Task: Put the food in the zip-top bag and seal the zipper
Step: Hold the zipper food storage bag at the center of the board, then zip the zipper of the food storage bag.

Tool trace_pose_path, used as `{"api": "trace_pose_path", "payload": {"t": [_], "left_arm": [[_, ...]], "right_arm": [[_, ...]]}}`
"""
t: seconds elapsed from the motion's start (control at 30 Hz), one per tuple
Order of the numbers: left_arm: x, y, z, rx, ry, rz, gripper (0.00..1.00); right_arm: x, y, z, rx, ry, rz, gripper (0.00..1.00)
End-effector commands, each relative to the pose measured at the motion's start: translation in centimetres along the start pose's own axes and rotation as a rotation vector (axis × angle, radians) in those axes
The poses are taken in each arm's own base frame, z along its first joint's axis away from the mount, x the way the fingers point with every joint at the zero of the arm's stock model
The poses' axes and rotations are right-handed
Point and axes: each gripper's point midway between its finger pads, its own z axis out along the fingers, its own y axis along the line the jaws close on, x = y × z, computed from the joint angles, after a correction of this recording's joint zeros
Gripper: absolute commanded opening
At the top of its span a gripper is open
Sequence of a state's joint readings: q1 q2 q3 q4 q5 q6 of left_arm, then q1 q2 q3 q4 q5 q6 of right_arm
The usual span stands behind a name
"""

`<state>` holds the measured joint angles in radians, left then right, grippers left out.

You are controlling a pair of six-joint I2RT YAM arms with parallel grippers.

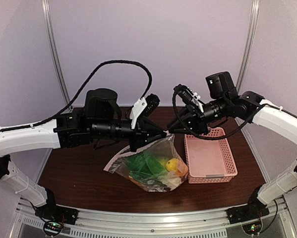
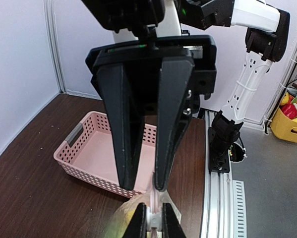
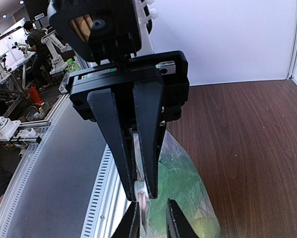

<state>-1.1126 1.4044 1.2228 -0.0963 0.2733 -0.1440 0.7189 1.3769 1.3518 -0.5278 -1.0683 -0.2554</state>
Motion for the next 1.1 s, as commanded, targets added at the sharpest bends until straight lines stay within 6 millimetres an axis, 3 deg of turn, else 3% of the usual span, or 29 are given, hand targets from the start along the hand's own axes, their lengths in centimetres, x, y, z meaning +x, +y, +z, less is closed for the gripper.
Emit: {"api": "trace_pose_path", "payload": {"t": [0.0, 0.33, 0.4, 0.43, 0.67, 0.8, 1.07], "left_arm": [[-2.9, -0.2, -0.4, 0.01, -0.092, 0.038, 0.01], [-3.0, 0.1, -0.2, -0.006, -0.096, 0.03, 0.01], [-3.0, 0.2, 0.0, -0.007, -0.096, 0.031, 0.01], [-3.0, 0.2, 0.0, -0.006, -0.096, 0.03, 0.02], [-1.7, 0.4, -0.1, -0.019, -0.06, 0.018, 0.12], [-1.5, 0.3, -0.7, -0.026, -0.065, 0.017, 0.0], [-0.1, 0.4, -2.1, -0.049, -0.058, 0.001, 0.0]], "right_arm": [[-0.2, 0.0, 0.3, 0.003, 0.005, -0.006, 0.18], [0.5, 0.6, 0.7, -0.01, 0.035, -0.021, 0.16], [0.6, 0.6, 0.8, -0.011, 0.036, -0.022, 0.12], [0.5, 0.6, 0.7, -0.009, 0.036, -0.023, 0.01], [-1.0, -0.2, -0.7, 0.038, -0.008, -0.049, 0.0], [-1.0, 0.0, -1.2, 0.032, 0.005, -0.065, 0.0], [-3.1, -1.0, -3.4, 0.058, -0.103, -0.023, 0.0]]}}
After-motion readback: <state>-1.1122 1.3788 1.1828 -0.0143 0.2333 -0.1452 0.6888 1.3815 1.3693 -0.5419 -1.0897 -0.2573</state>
